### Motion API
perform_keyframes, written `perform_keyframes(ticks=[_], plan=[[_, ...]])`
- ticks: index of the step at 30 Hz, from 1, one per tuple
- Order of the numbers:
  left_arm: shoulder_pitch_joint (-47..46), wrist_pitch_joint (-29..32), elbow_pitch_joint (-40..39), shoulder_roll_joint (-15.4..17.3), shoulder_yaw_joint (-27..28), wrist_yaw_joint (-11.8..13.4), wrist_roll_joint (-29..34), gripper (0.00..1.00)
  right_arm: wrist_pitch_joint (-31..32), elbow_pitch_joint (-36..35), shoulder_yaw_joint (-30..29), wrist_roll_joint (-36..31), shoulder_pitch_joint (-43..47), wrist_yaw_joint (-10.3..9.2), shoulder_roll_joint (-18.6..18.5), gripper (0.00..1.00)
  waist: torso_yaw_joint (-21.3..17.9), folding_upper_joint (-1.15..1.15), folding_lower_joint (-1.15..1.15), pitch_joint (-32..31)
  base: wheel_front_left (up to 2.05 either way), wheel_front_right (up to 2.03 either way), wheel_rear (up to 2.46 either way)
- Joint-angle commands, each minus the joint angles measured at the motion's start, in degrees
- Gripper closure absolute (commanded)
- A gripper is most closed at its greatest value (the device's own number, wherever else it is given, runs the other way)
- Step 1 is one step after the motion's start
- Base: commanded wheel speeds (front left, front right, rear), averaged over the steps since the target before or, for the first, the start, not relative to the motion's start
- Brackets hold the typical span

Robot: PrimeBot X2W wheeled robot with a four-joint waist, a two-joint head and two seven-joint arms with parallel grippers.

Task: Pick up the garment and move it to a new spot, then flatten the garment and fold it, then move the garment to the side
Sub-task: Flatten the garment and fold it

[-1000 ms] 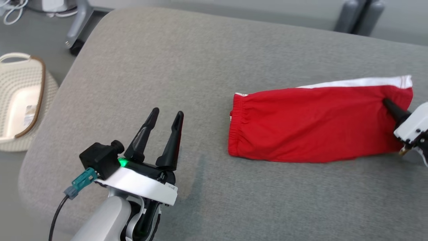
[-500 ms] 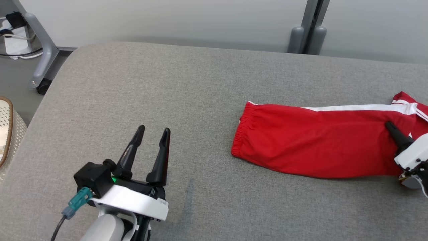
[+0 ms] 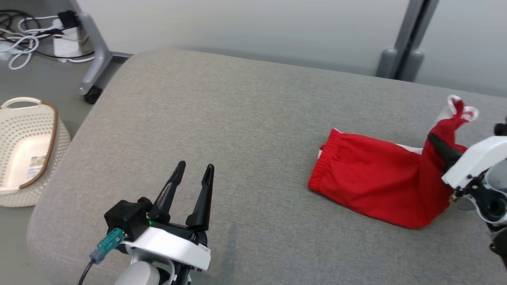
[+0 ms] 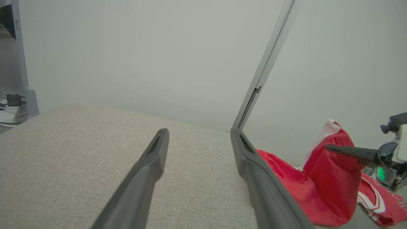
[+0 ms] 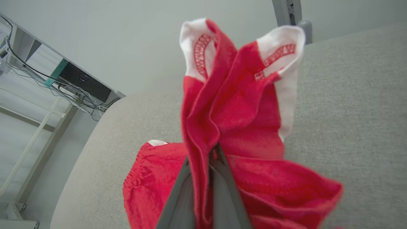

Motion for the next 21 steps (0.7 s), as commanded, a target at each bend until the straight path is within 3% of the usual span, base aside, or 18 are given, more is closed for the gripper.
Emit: perform_keyframes(ticks=[1,6,16,17,18,19,21], plan=[[0.33,-0.07,0.34,-0.12,-0.03,-0.39,0.22,0.00,0.77,-0.15,0.19,-0.80,-0.49,0.05,0.70,1.00,1.64,0.00,0.00,-0.39,0.00,0.00,0.00],[0.49,-0.07,1.21,-0.56,-0.09,-0.65,0.22,0.00,2.97,0.99,0.51,-3.51,-1.12,0.06,4.42,1.00,4.37,0.00,0.00,-0.33,0.00,0.00,0.00],[-0.97,-0.01,2.71,-0.83,-0.51,-1.28,0.15,0.00,4.60,10.68,-0.79,-11.44,-4.83,0.06,12.12,0.97,7.42,0.00,0.00,0.91,0.00,0.00,0.00],[-0.99,-0.01,2.82,-0.86,-0.51,-1.28,0.11,0.00,4.52,11.10,-0.85,-11.93,-5.19,0.06,12.81,0.82,7.43,0.00,0.00,0.98,0.00,0.00,0.00],[-0.99,-0.01,2.91,-0.90,-0.47,-1.25,0.08,0.00,4.38,11.37,-0.89,-12.35,-5.30,0.06,13.42,0.53,7.37,0.00,0.00,1.02,0.00,0.00,0.00],[-0.92,-0.01,3.03,-0.91,-0.40,-1.18,0.05,0.00,4.39,11.52,-0.86,-12.71,-5.28,0.06,13.95,0.00,7.20,0.00,0.00,0.99,0.00,0.00,0.00],[-0.68,-0.02,3.26,-0.91,-0.31,-1.10,0.01,0.00,4.40,11.04,-0.53,-13.08,-5.07,0.06,14.83,0.00,6.50,0.00,0.00,0.71,0.00,0.00,0.00]])
